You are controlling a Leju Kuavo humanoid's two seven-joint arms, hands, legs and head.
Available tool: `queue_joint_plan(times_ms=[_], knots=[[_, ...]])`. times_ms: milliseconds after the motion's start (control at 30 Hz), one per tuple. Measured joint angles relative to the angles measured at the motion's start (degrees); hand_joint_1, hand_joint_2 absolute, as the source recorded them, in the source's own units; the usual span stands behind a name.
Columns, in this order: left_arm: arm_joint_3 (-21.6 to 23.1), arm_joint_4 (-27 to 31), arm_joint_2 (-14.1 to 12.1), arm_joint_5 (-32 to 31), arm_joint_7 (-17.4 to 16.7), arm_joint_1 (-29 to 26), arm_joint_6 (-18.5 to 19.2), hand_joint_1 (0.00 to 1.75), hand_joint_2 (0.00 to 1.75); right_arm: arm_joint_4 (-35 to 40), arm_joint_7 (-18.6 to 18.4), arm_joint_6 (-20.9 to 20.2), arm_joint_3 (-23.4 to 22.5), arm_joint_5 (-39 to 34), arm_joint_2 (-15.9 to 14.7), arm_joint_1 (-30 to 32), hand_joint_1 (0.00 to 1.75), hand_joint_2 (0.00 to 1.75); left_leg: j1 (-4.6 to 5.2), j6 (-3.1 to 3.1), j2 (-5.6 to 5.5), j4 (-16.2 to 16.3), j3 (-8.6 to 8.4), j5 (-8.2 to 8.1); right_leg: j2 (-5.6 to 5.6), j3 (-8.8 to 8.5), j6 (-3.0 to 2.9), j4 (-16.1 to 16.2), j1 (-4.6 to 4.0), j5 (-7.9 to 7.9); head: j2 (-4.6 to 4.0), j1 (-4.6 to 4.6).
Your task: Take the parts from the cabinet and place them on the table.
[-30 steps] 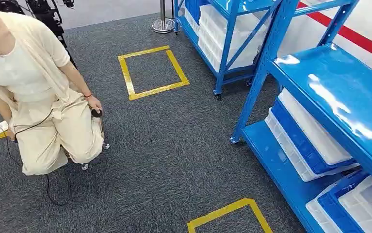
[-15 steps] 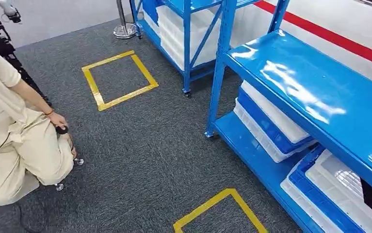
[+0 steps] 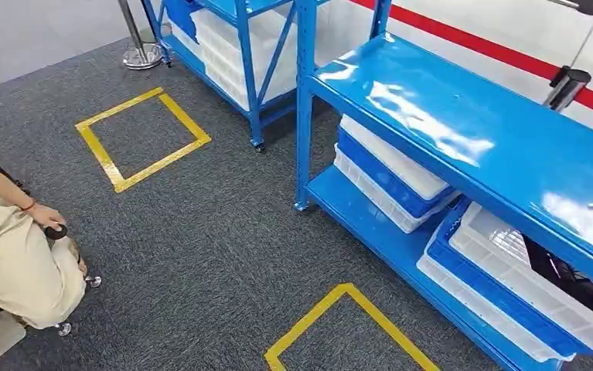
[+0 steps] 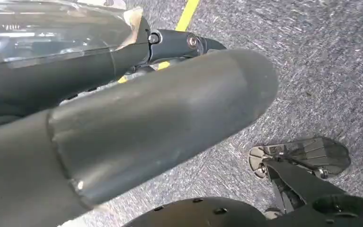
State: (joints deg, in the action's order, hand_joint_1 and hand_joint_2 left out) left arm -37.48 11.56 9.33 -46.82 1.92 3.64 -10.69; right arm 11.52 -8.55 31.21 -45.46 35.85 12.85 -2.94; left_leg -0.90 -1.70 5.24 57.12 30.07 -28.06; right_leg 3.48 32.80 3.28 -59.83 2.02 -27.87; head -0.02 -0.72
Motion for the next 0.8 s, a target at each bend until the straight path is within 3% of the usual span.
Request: queue_joint_plan(times_ms=[33, 67, 133, 167, 200, 233, 267, 333, 367, 400, 467, 500, 533, 567, 600, 667, 700, 733, 767, 800], knots=[[0.00, 0.02, -0.09, 0.02, 0.00, -0.03, -0.02, 0.00, 0.00, -0.02, -0.02, 0.00, -0.02, 0.00, 0.07, -0.17, 0.00, 0.00, 0.51, 0.74, 0.56, 0.48, 0.12, -0.62, 1.68, -0.88, -0.44, 1.23, -0.52, -0.09, 0.00, -0.24], [0.00, 0.02, -0.09, 0.02, 0.00, -0.02, -0.02, 0.00, 0.00, -0.02, -0.02, 0.04, -0.02, 0.00, 0.06, -0.27, 0.00, 0.00, 0.39, 1.08, 1.02, 0.48, -0.08, -0.74, 0.45, -0.68, -1.24, 1.28, -0.39, 0.12, 0.00, 0.41], [0.00, 0.02, -0.04, 0.00, 0.00, 0.30, -0.02, 0.00, 0.00, -0.09, 0.00, 0.07, -0.04, 0.00, 0.11, -0.11, 0.00, 0.00, 0.08, 1.62, 1.99, 0.10, -0.67, -0.63, -0.48, 0.14, -2.01, 1.23, -1.04, 0.03, 0.00, 0.50], [0.00, 0.02, 0.04, 0.00, 0.00, 0.41, -0.02, 0.00, 0.00, -0.13, 0.04, 0.07, -0.04, 0.09, 0.07, -0.06, 0.00, 0.00, -0.24, 2.14, 2.63, 0.12, -0.88, -0.91, -1.37, -0.45, -2.52, 1.35, -0.83, 0.12, 0.00, 0.50], [0.00, 0.02, 0.11, 0.00, 0.00, 0.43, -0.02, 0.00, 0.00, -0.13, 0.09, 0.07, -0.04, 0.22, 0.07, -0.04, 0.00, 0.00, -0.72, 2.63, 0.87, 0.94, -0.80, -1.73, -2.07, -0.76, -2.89, 1.56, -0.33, 0.28, 0.00, 0.61], [0.00, 0.02, 0.11, 0.00, 0.09, 0.41, -0.04, 0.00, 0.00, -0.13, 0.09, 0.07, -0.04, 0.26, 0.00, -0.05, 0.00, 0.00, -0.78, 2.66, -2.31, 3.56, 0.26, -3.91, -2.55, -0.74, -3.24, 1.54, -0.38, 0.48, 0.00, 0.87], [0.00, 0.02, 0.13, 0.00, 0.11, 0.32, -0.09, 0.00, 0.00, -0.13, 0.09, 0.07, -0.04, 0.26, 0.00, -0.13, 0.00, 0.00, -0.74, 2.57, -3.84, 7.63, 2.09, -6.28, -3.17, -0.68, -3.44, 1.53, -0.56, 0.49, 0.00, 0.92], [0.00, 0.00, 0.15, -0.07, 0.11, 0.08, -0.13, 0.00, 0.00, -0.18, 0.26, 0.07, -0.04, 0.20, 0.02, -0.14, 0.00, 0.00, -0.72, 2.46, -4.92, 16.54, 6.37, -10.03, -4.58, -0.62, -3.74, 1.48, -1.09, 0.55, 0.00, 0.98], [0.00, 0.00, 0.15, -0.07, 0.11, -0.03, -0.15, 0.00, 0.00, -0.20, 0.26, 0.07, -0.04, 0.20, 0.02, -0.03, 0.00, 0.00, -0.67, 2.24, -5.08, 18.78, 7.76, -10.03, -5.49, -0.67, -3.74, 1.46, -1.36, 0.55, 0.00, 0.96], [0.00, 0.00, 0.15, -0.07, 0.11, -0.05, -0.17, 0.00, 0.00, -0.20, 0.26, 0.07, -0.04, 0.20, 0.00, -0.01, 0.00, 0.00, -0.60, 1.88, -5.20, 17.84, 7.66, -8.57, -6.29, -0.80, -3.74, 1.46, -1.53, 0.55, 0.00, 0.96], [0.00, 0.00, 0.15, -0.07, 0.11, 0.00, -0.17, 0.00, 0.00, -0.20, 0.28, 0.07, -0.07, 0.17, -0.02, 0.00, 0.00, 0.00, -0.31, 0.95, -5.94, 9.88, 4.40, -3.20, -7.91, -1.09, -3.73, 1.46, -1.70, 0.56, 0.00, 0.94], [0.00, 0.00, 0.13, -0.07, 0.13, 0.02, -0.20, 0.00, 0.00, -0.20, 0.37, 0.07, -0.04, 0.20, 0.04, -0.02, 0.00, 0.00, -0.16, 0.42, -7.68, 4.98, 2.26, -0.68, -8.64, -1.19, -3.73, 1.46, -1.69, 0.57, 0.00, 0.98], [0.00, 0.00, 0.00, -0.07, 0.15, -0.01, -0.24, 0.00, 0.00, -0.22, 0.39, 0.07, -0.04, 0.24, 0.22, -0.07, 0.00, 0.00, 0.06, -0.12, -10.81, 2.10, 1.04, -0.52, -9.13, -1.10, -3.65, 1.42, -1.76, 0.57, 0.00, 0.88], [0.00, 0.00, -0.07, -0.09, 0.22, 0.00, -0.26, 0.00, 0.00, -0.22, 0.42, 0.07, -0.04, 0.24, 0.22, -0.19, 0.00, 0.00, 0.16, -0.04, -10.04, 1.52, 0.97, -0.51, -9.73, -0.90, -3.54, 1.33, -1.96, 0.65, 0.00, 0.92], [0.00, 0.00, -0.09, -0.09, 0.33, 0.07, -0.28, 0.00, 0.00, -0.24, 0.42, 0.07, -0.04, 0.22, 0.37, -0.17, 0.00, 0.00, 0.47, -0.07, -9.40, 1.55, 0.90, -0.50, -10.08, -0.63, -3.32, 1.33, -1.64, 0.77, 0.00, 0.96], [0.00, 0.00, -0.07, -0.09, 0.35, 0.21, -0.31, 0.00, 0.00, -0.26, 0.46, 0.07, -0.07, 0.17, 0.42, 0.06, 0.00, 0.00, 0.78, -0.59, -8.31, 1.02, 0.64, -0.21, -11.23, 0.33, -2.61, 1.81, -1.47, 1.16, 0.00, 1.03], [0.00, 0.00, 0.00, -0.15, 0.44, 0.25, -0.33, 0.00, 0.00, -0.26, 0.57, 0.09, -0.11, 0.04, 0.35, 0.04, 0.00, 0.00, 0.06, -0.92, -7.38, -0.27, 0.25, 0.66, -10.13, 0.16, -2.69, 1.00, -1.98, 0.92, 0.00, 0.87], [0.00, 0.00, -0.02, -0.13, 0.52, 0.19, -0.37, 0.00, 0.00, -0.26, 0.70, 0.09, -0.13, -0.07, 0.33, -0.02, 0.00, 0.00, 0.36, -0.97, -6.78, -0.81, 0.05, 0.81, -6.85, 1.26, -2.79, -0.59, -1.97, -0.06, 0.00, 0.92], [-0.02, 0.00, -0.02, -0.13, 0.55, 0.12, -0.39, 0.00, 0.00, -0.26, 0.96, 0.07, -0.22, -0.31, 0.33, -0.11, 0.00, 0.00, 0.34, -1.27, -5.88, -0.82, 0.11, 0.87, -5.30, 2.97, -3.14, -3.85, -1.99, -1.95, 0.00, 0.55], [-0.02, 0.00, -0.07, -0.13, 0.55, 0.04, -0.44, 0.00, 0.00, -0.26, 1.12, 0.07, -0.39, -0.55, 0.33, -0.18, 0.00, 0.00, 0.43, -1.25, -4.96, -0.81, 0.20, 0.87, -4.71, 5.11, -3.36, -8.30, -1.92, -3.96, 0.00, 0.46]])
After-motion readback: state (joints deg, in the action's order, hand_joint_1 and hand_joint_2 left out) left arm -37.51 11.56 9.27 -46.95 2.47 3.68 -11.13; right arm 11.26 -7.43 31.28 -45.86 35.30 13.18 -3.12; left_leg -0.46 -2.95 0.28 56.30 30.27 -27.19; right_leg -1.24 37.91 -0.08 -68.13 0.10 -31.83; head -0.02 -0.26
